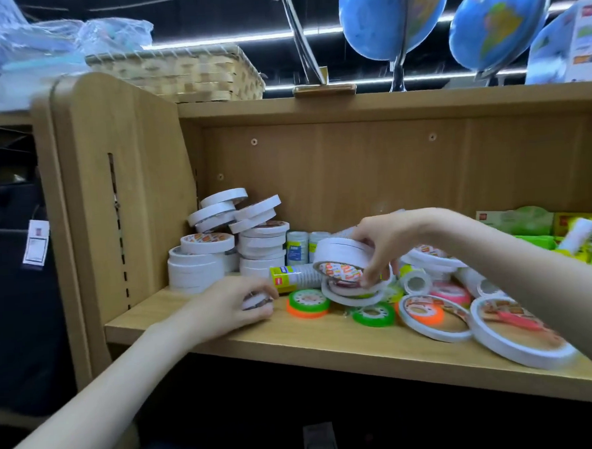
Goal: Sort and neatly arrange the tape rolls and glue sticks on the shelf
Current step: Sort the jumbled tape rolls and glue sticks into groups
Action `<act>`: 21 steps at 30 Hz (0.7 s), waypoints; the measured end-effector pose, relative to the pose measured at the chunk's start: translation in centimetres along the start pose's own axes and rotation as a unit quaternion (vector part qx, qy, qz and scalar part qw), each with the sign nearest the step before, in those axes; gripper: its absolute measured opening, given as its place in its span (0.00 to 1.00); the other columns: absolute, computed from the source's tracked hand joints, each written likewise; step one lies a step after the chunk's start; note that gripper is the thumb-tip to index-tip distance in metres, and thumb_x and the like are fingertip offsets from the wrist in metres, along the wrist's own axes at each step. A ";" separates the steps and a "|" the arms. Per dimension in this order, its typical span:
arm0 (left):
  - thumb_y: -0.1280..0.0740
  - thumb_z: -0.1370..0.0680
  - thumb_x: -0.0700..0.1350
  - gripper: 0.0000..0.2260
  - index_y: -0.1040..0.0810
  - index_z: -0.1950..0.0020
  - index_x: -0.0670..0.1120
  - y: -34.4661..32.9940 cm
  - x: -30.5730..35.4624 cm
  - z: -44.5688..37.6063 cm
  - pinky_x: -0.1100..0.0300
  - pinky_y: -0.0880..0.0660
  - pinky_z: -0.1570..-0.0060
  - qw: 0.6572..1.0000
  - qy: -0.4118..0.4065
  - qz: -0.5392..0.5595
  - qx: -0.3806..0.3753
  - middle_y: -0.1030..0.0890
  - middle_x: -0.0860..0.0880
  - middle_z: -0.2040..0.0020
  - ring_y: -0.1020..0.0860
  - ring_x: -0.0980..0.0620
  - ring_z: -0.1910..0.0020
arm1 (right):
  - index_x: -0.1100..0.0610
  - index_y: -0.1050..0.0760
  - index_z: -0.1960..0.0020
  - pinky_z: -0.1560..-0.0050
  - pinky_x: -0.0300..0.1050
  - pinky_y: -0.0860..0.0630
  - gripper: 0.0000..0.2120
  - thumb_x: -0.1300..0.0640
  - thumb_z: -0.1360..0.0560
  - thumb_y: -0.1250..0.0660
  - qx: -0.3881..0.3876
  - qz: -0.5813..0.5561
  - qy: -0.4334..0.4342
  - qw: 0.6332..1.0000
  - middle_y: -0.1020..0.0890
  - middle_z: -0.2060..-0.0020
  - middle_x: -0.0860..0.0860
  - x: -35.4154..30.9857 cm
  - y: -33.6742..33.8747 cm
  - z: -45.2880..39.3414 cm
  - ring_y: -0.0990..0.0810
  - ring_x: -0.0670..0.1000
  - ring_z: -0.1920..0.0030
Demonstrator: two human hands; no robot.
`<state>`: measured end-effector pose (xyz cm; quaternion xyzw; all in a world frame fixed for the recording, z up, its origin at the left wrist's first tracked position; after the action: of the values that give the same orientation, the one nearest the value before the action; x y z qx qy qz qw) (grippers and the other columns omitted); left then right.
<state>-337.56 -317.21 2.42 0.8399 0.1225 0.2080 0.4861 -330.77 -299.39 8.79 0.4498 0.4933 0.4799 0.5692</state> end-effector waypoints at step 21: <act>0.37 0.29 0.63 0.21 0.21 0.51 0.47 8.0 -7.1 11.2 0.61 0.31 0.54 0.944 0.115 -0.240 0.194 0.26 0.51 0.50 0.31 0.54 0.51 | 0.55 0.37 0.65 0.68 0.40 0.41 0.18 0.60 0.33 0.26 0.208 0.020 0.265 0.941 0.31 0.68 0.48 -18.4 -2.5 -7.0 0.33 0.51 0.61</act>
<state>-338.53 -332.65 2.77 0.8339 0.4133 0.1528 0.3322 -338.41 -317.68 7.91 0.4245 0.7060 0.4798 0.3019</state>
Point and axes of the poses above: each hand's wrist, its own z-axis away from the middle knuckle, its own y-axis out of the back of the hand, x = y × z, the point moved 8 cm from there along -z, towards the middle knuckle
